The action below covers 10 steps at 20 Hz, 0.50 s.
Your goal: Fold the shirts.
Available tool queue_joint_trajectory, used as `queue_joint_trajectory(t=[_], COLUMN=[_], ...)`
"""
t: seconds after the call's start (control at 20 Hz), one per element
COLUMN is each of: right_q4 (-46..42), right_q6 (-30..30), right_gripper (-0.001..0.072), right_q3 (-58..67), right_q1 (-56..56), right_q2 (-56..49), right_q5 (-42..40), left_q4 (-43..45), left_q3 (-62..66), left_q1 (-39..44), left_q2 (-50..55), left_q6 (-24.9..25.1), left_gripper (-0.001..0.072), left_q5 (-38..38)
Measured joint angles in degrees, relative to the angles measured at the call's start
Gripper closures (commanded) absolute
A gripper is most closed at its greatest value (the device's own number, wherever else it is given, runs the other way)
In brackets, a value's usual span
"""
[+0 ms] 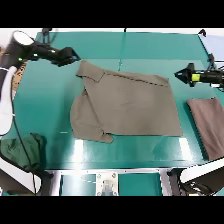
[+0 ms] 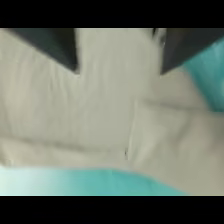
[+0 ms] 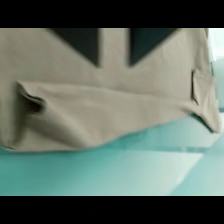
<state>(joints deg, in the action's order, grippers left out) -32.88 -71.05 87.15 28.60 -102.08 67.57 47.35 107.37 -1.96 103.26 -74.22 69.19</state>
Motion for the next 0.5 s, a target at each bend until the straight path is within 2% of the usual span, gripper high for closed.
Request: queue_joint_trajectory(t=[0.05, 0.25, 0.35, 0.45, 0.5], right_q4=[-1.55, -7.34, -11.74, -16.02, -17.51], right_q6=[0.02, 0.02, 0.02, 0.09, 0.11], right_gripper=[0.0698, 0.0699, 0.0699, 0.0699, 0.0692], right_q3=[-0.13, -6.67, -12.26, -17.9, -20.33], right_q1=[1.49, 5.53, 7.02, 8.81, 9.88], right_q2=[0.74, 7.69, 12.94, 18.21, 20.55], right_q5=[2.54, 7.89, 8.72, 8.5, 7.78], left_q4=[-0.04, -0.2, 0.85, 1.68, 2.03], left_q3=[0.81, 1.46, -2.45, -11.63, -17.7], left_q1=[-2.21, -7.76, -9.05, -10.23, -11.06], left_q2=[0.26, 0.33, -1.79, -6.21, -8.76], left_q6=[-0.26, -0.68, -0.26, 1.6, 2.84], left_gripper=[0.0682, 0.0683, 0.0683, 0.067, 0.0378], left_q5=[4.57, 19.41, 23.15, 23.76, 22.99])
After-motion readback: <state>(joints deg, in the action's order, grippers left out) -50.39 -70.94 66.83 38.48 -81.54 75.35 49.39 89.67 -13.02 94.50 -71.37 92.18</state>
